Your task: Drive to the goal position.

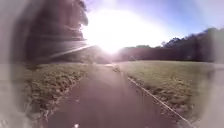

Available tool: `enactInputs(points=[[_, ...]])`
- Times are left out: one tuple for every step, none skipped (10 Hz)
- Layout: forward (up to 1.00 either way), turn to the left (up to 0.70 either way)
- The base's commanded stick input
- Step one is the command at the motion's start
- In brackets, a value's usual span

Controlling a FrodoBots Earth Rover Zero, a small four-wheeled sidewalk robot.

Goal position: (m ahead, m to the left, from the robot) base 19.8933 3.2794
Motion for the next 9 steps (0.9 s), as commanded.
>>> enactInputs(points=[[0.85,0.02],[0.85,0.01],[0.85,0.00],[0.85,0.00],[0.85,0.00],[0.85,0.00],[0.85,0.00],[0.85,0.00],[0.85,0.00]])
